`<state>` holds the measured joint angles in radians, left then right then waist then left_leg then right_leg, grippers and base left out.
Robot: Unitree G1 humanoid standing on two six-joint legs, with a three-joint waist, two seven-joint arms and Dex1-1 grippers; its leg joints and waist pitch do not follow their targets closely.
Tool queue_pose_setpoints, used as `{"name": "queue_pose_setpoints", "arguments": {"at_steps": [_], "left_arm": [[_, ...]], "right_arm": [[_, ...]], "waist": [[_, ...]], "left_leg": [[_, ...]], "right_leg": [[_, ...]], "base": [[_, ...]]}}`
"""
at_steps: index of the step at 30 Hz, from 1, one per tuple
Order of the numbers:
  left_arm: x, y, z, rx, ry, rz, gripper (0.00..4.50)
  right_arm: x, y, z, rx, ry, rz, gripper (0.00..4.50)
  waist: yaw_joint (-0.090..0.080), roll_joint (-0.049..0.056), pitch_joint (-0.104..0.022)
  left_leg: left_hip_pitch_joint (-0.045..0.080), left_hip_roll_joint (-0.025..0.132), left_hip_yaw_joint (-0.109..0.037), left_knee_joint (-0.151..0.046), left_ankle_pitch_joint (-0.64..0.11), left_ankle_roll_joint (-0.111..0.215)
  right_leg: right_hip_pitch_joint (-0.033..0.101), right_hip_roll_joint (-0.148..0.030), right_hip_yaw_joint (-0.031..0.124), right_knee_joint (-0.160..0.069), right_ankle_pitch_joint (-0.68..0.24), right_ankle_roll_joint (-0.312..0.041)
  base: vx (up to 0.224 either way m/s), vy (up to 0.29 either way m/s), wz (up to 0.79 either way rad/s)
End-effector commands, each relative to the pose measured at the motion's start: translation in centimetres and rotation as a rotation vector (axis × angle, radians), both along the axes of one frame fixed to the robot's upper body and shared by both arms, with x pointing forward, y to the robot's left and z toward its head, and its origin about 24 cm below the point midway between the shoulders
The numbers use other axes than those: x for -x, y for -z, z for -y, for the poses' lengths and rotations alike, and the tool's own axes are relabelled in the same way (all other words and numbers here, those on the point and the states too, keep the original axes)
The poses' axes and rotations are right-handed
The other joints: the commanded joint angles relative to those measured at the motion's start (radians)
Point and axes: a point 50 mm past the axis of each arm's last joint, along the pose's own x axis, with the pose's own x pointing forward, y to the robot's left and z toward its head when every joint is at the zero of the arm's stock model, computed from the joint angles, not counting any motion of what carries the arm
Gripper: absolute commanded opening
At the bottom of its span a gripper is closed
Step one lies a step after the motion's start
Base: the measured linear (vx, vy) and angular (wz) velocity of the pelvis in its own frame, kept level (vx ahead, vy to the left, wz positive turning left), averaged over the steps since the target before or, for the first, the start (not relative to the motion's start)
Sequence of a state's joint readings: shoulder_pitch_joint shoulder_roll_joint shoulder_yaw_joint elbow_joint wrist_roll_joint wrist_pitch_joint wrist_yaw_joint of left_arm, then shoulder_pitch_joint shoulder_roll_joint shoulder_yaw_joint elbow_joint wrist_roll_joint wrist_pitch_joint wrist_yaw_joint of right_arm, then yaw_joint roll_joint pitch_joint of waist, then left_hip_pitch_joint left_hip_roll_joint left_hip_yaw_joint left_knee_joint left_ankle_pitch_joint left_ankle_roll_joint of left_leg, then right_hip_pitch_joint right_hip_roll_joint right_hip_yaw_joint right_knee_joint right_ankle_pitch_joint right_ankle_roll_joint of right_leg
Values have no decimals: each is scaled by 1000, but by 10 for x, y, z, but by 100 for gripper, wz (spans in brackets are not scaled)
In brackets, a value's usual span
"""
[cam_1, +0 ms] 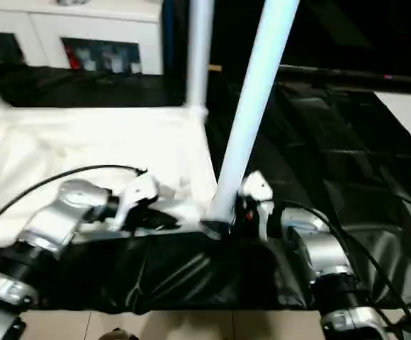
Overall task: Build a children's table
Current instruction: Rotate leg to tighten
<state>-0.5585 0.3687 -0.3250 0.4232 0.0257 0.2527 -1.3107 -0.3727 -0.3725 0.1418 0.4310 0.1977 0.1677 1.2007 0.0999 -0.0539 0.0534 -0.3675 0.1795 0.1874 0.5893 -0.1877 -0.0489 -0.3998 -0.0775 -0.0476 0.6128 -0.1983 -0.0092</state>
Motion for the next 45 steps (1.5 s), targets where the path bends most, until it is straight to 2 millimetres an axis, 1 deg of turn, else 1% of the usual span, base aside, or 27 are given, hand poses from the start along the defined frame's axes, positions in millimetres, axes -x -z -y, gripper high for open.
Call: {"name": "queue_pose_setpoints", "arguments": {"at_steps": [1,5,6,8,9,12,16,18,21,22,23,25,27,28,30,31,32,33,34,35,37,38,40,41,43,44,45], "left_arm": [[7,5,16,-14,102,-28,0],[8,3,9,-22,128,-48,0],[8,3,8,-22,130,-49,0],[8,3,8,-19,128,-52,0],[7,3,7,-16,125,-53,0],[7,3,7,-13,125,-55,0],[2,3,11,20,53,-24,0],[-4,3,15,36,-33,5,0],[-10,3,18,38,-119,37,0],[-16,4,22,36,-195,58,0],[-20,4,26,34,-254,73,0],[-23,5,31,34,-314,86,0],[-26,5,43,49,-362,86,0],[-26,5,44,50,-363,85,0],[-24,5,61,77,-357,73,0],[-24,5,61,77,-355,72,0],[-23,5,65,81,-341,71,0],[-22,5,67,84,-329,70,0],[-20,5,68,86,-300,67,0],[-19,5,68,84,-279,64,0],[-19,5,66,81,-267,64,0],[-17,6,62,74,-242,60,0],[-16,6,57,66,-212,56,0],[-15,7,55,58,-199,42,0],[-14,8,52,45,-177,35,0],[-13,8,48,38,-161,24,0],[-13,8,47,34,-153,17,0]], "right_arm": [[9,-7,-19,-32,-193,-2,354],[17,-7,-16,-23,-299,-52,329],[18,-7,-16,-22,-313,-58,313],[18,-7,-18,-32,-317,-63,302],[18,-7,-19,-43,-315,-65,283],[18,-7,-21,-55,-319,-70,272],[17,-3,-25,-78,-260,-70,264],[9,1,-27,-79,-135,-37,262],[-2,8,-29,-64,33,-9,260],[-11,14,-32,-46,175,-5,259],[-16,18,-34,-46,264,-11,259],[-20,22,-38,-51,364,-21,258],[-27,27,-43,-36,501,-28,258],[-27,27,-44,-37,503,-29,257],[-29,26,-57,-63,517,-22,257],[-29,25,-57,-65,516,-21,257],[-30,23,-60,-77,506,-8,257],[-30,21,-61,-84,495,11,292],[-32,18,-58,-96,484,28,327],[-33,15,-55,-111,471,36,327],[-34,13,-52,-110,461,43,333],[-34,9,-47,-105,415,59,363],[-32,6,-42,-82,340,83,376],[-31,4,-39,-73,299,92,383],[-29,2,-36,-68,249,100,383],[-27,0,-33,-65,193,107,383],[-25,-1,-31,-64,157,111,383]], "waist": [[-1,-7,-56],[7,-10,-56],[8,-11,-56],[13,-9,-55],[14,-11,-57],[14,-11,-57],[14,-10,-58],[13,-12,-56],[7,-11,-53],[1,-11,-51],[-5,-11,-52],[-14,-12,-52],[-18,-11,-52],[-20,-11,-52],[-18,-11,-53],[-16,-13,-53],[-14,-12,-54],[-14,-12,-54],[-12,-7,-55],[-14,-9,-56],[-13,-9,-57],[-12,-7,-58],[-11,-8,-58],[-11,-9,-60],[-10,-10,-60],[-9,-12,-64],[-8,-11,-65]], "left_leg": [[16,59,-15,-70,-155,78],[16,60,-13,-69,-164,66],[15,60,-13,-69,-166,66],[18,61,-11,-69,-172,57],[19,62,-9,-68,-171,51],[16,61,-9,-69,-165,45],[16,60,-9,-68,-164,44],[17,60,-9,-70,-178,39],[18,58,-15,-75,-225,8],[19,58,-16,-78,-245,-8],[20,57,-20,-81,-260,-22],[22,57,-23,-82,-282,-31],[21,57,-24,-83,-284,-30],[20,57,-22,-84,-285,-30],[24,55,-21,-81,-292,-24],[23,54,-19,-80,-284,-15],[22,54,-18,-81,-274,-7],[22,54,-18,-81,-274,-7],[20,55,-18,-81,-260,0],[18,55,-16,-80,-251,4],[17,55,-16,-80,-244,7],[18,56,-15,-80,-237,13],[18,55,-12,-76,-224,26],[15,55,-13,-75,-210,32],[13,55,-13,-75,-193,39],[12,55,-12,-71,-168,50],[13,55,-11,-69,-157,56]], "right_leg": [[45,-75,43,-66,-144,-246],[44,-75,44,-66,-168,-237],[44,-76,44,-67,-174,-235],[40,-77,44,-70,-197,-230],[39,-77,44,-69,-201,-228],[41,-77,43,-68,-201,-222],[41,-76,43,-68,-191,-221],[39,-77,44,-71,-218,-216],[36,-81,42,-85,-330,-188],[32,-81,42,-88,-371,-175],[34,-82,40,-90,-402,-164],[32,-83,39,-96,-439,-148],[31,-82,39,-99,-429,-143],[30,-81,40,-98,-425,-143],[28,-80,41,-101,-423,-140],[28,-79,44,-101,-408,-138],[29,-78,44,-100,-385,-141],[29,-78,44,-100,-385,-141],[31,-79,44,-95,-352,-147],[33,-76,44,-93,-325,-155],[34,-75,44,-91,-305,-164],[37,-74,43,-88,-275,-175],[37,-73,45,-85,-238,-188],[41,-74,44,-82,-222,-194],[43,-73,43,-80,-203,-197],[47,-74,42,-74,-165,-210],[47,-73,42,-71,-143,-216]], "base": [[0,0,0],[0,0,0],[0,0,0],[0,0,0],[0,0,0],[0,0,0],[0,0,0],[0,0,0],[0,0,0],[0,0,0],[0,0,0],[0,0,0],[0,0,0],[0,0,0],[0,0,0],[0,0,0],[0,0,0],[0,0,0],[0,0,0],[0,0,0],[0,0,0],[0,0,0],[0,0,0],[0,0,0],[0,0,0],[0,0,0],[0,0,0]]}}
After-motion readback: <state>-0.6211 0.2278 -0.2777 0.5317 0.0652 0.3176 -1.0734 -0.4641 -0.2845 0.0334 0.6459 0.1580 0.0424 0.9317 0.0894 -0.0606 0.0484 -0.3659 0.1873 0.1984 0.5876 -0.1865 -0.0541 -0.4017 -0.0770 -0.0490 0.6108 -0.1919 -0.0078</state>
